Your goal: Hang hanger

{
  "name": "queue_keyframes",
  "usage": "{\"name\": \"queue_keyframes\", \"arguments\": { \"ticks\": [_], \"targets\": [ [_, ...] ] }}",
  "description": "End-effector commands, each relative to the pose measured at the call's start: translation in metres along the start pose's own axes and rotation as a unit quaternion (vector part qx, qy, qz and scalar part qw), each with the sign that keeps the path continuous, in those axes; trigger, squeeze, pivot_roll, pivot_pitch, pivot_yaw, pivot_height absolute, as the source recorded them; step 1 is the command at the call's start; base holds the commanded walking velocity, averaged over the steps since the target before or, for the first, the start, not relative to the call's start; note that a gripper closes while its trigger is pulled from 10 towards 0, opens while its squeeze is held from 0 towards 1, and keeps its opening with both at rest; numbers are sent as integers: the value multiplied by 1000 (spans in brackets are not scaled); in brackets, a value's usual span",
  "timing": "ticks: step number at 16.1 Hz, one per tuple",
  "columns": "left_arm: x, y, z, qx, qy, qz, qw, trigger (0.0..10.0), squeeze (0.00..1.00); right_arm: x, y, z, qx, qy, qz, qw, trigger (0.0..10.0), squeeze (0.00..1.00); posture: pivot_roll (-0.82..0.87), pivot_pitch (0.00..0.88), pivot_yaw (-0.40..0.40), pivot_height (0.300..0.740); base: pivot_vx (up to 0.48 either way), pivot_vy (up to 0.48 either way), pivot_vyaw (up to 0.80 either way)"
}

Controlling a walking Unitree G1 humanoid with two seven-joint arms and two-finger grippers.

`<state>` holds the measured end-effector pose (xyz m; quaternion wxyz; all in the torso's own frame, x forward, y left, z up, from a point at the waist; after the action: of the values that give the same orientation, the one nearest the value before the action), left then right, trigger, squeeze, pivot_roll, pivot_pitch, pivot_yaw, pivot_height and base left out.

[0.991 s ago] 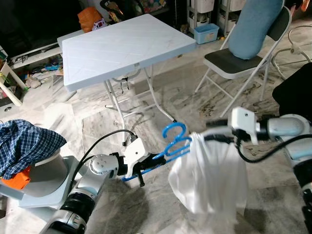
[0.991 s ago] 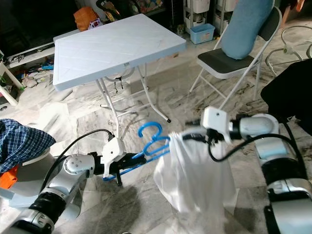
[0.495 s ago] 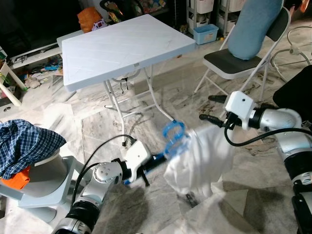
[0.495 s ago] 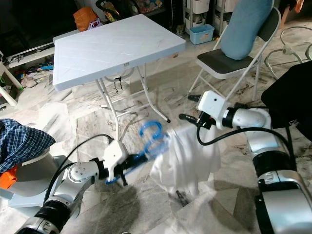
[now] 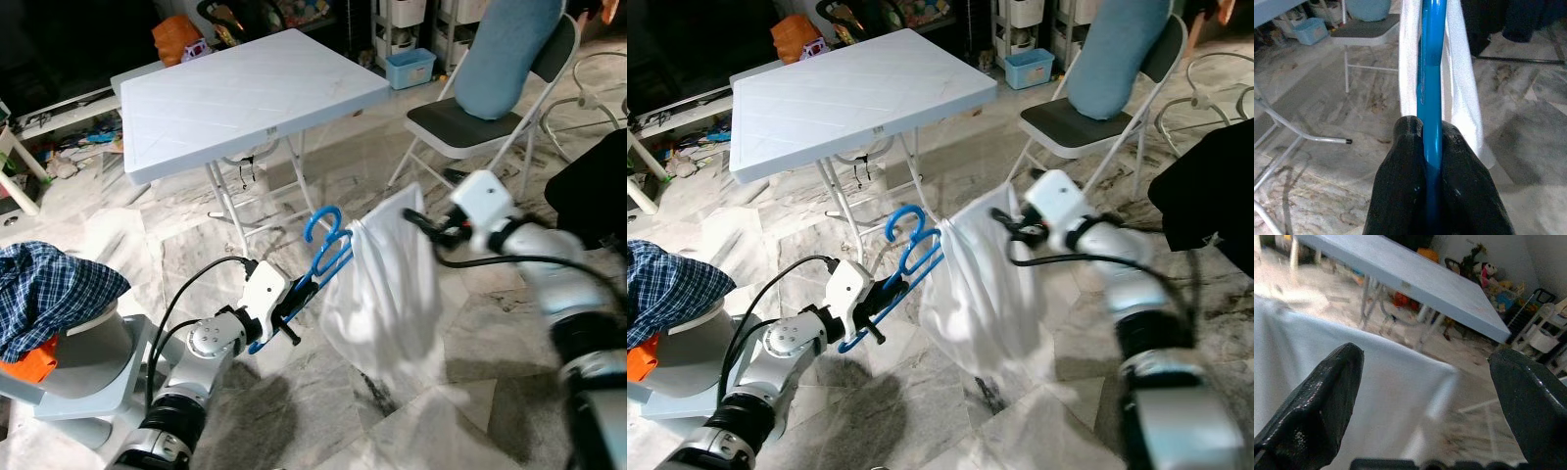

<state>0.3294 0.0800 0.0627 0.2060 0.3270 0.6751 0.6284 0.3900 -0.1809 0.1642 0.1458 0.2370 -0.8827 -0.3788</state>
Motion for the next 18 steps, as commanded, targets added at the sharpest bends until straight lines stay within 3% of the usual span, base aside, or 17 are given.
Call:
{"name": "queue_keyframes", "arguments": {
  "ticks": [1,3,4,7,9,10,12,13,14,15,16,17,18],
  "targets": [
    [3,16,11,-3,33,-41,999,0,0,1,-6,17,-36,10,8,999,10000,1000,-158,0,154,740,0,0,0],
    [1,20,18,19,71,-56,996,0,0,4,-13,40,-90,21,18,996,10000,1000,-161,0,154,740,0,0,0],
    [0,22,20,33,80,-64,994,0,0,5,-15,46,-112,20,24,993,10000,0,-168,0,152,740,0,0,0],
    [-3,25,22,51,97,-71,991,0,0,9,-20,54,-166,-7,50,985,10000,0,-177,0,152,740,0,0,0],
    [-6,25,17,49,87,-70,993,0,0,9,-15,57,-118,-43,51,991,10000,0,-180,0,151,740,0,0,0],
    [-9,25,13,53,76,-67,993,0,0,7,-9,63,-158,-52,34,985,10000,0,-180,0,150,740,0,0,0],
    [-11,23,8,54,66,-62,994,0,0,6,-8,63,-137,-74,38,987,10000,0,-180,0,150,740,0,0,0],
    [-13,23,3,55,57,-61,995,0,0,5,-2,72,-219,-27,20,975,10000,0,-182,0,148,740,0,0,0],
    [-14,22,0,56,50,-61,995,0,0,4,1,74,-228,-15,9,973,10000,0,-184,0,148,740,0,0,0],
    [-16,22,-2,57,47,-60,995,0,0,4,1,76,-218,-15,13,976,10000,137,-187,0,146,740,0,0,0],
    [-17,22,-3,57,46,-60,996,0,0,4,-1,79,-212,-9,20,977,10000,808,-187,0,145,740,0,0,0],
    [-17,21,-4,57,45,-59,996,0,0,4,-1,81,-212,-3,20,977,10000,808,-187,0,145,740,0,0,0],
    [-18,21,-7,59,39,-60,996,0,0,4,1,85,-208,8,19,978,10000,914,-189,0,144,740,0,0,0]
  ]
}}
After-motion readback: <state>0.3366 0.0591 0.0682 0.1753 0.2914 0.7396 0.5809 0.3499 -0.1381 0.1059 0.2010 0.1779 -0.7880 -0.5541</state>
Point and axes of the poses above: a point about 5 cm out from each wrist's last joint towards the gripper, its own x axis pointing back from the gripper into the wrist, its own y axis along the axis of the wrist's last joint, z = x × y, the point moved 3 cm from there along -x, pointing out of the wrist towards the gripper, and after that the axes turned 13 degrees about x, right-handed, at the moved point
